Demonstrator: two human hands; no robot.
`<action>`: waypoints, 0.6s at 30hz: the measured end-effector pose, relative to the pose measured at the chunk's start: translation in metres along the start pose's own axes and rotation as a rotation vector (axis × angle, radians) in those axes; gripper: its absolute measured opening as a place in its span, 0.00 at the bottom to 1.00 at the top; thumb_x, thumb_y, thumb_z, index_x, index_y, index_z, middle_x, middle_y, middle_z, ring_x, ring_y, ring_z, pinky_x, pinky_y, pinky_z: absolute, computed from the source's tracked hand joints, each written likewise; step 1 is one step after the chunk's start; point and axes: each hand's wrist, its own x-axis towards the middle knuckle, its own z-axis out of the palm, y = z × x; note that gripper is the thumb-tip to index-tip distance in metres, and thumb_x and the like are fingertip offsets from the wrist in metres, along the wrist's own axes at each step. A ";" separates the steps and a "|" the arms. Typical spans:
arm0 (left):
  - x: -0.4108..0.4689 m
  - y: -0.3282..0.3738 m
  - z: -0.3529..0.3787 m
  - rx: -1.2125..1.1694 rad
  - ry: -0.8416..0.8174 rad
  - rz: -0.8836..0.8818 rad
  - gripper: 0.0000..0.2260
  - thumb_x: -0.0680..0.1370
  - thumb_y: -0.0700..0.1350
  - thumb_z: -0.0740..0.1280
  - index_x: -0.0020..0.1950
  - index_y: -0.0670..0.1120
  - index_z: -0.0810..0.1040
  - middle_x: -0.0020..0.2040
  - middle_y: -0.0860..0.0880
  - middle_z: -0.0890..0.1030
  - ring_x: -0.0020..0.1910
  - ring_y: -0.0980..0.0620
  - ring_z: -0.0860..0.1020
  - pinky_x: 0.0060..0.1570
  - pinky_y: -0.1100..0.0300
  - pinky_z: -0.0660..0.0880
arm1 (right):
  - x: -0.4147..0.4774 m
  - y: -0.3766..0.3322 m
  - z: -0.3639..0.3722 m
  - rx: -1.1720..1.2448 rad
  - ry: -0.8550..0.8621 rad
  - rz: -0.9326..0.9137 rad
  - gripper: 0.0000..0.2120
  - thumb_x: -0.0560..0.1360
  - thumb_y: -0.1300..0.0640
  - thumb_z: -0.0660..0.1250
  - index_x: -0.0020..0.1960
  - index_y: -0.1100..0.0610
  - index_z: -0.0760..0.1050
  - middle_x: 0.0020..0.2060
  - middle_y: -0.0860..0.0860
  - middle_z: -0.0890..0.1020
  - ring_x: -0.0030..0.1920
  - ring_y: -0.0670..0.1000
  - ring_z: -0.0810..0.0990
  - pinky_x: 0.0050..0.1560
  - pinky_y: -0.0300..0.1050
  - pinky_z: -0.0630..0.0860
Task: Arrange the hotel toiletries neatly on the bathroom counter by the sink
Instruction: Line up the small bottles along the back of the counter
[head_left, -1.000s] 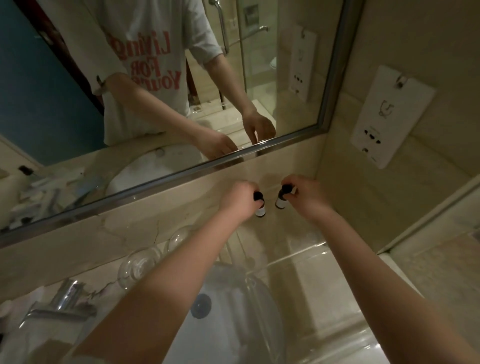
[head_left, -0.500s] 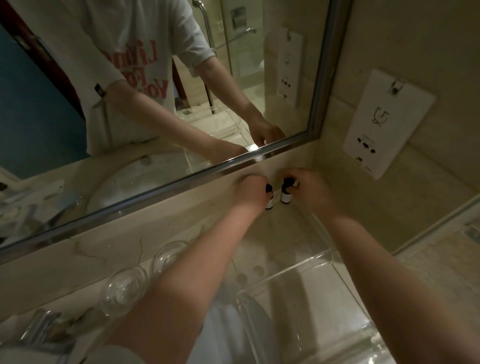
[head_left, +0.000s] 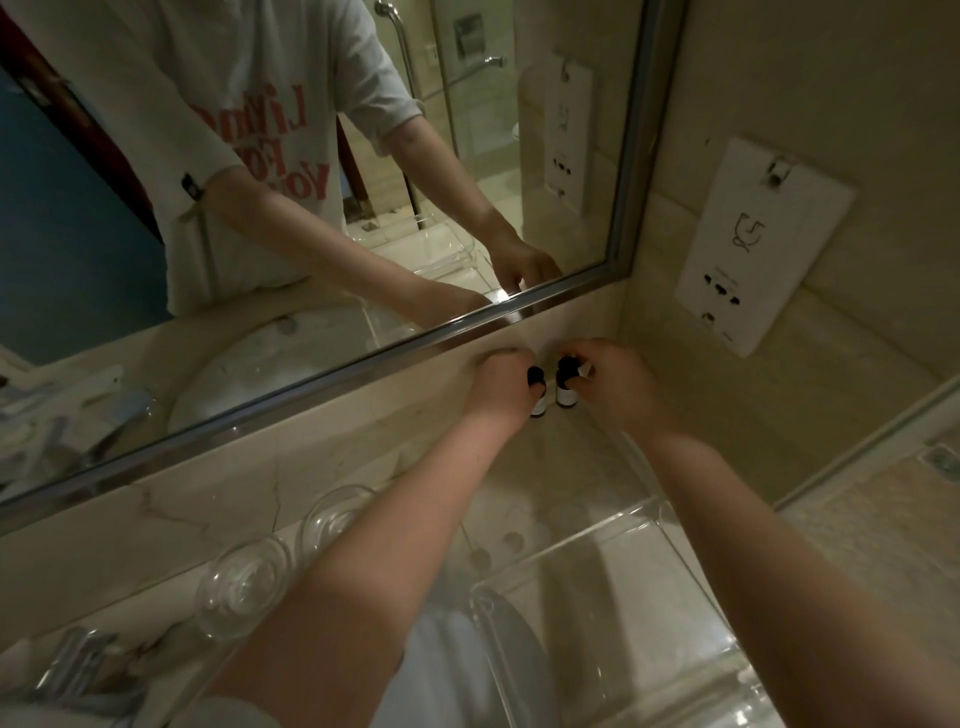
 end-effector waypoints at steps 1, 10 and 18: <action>-0.001 0.000 -0.001 0.002 0.003 -0.004 0.11 0.77 0.41 0.64 0.57 0.39 0.76 0.56 0.40 0.80 0.56 0.43 0.77 0.48 0.58 0.71 | -0.003 0.000 0.000 0.007 0.005 -0.002 0.18 0.72 0.62 0.68 0.61 0.55 0.76 0.53 0.55 0.81 0.49 0.55 0.79 0.46 0.44 0.74; -0.044 -0.011 -0.020 0.163 -0.043 -0.044 0.22 0.78 0.48 0.64 0.69 0.43 0.67 0.67 0.42 0.71 0.66 0.42 0.71 0.60 0.52 0.72 | -0.039 -0.016 -0.005 -0.076 0.007 0.062 0.22 0.74 0.59 0.66 0.68 0.56 0.69 0.64 0.56 0.73 0.62 0.58 0.71 0.58 0.47 0.70; -0.129 -0.033 -0.034 0.269 -0.019 -0.086 0.21 0.76 0.52 0.65 0.65 0.43 0.71 0.61 0.42 0.75 0.61 0.41 0.74 0.57 0.50 0.73 | -0.109 -0.061 0.003 -0.252 0.033 -0.046 0.21 0.73 0.53 0.66 0.65 0.57 0.71 0.59 0.56 0.77 0.57 0.60 0.75 0.49 0.50 0.73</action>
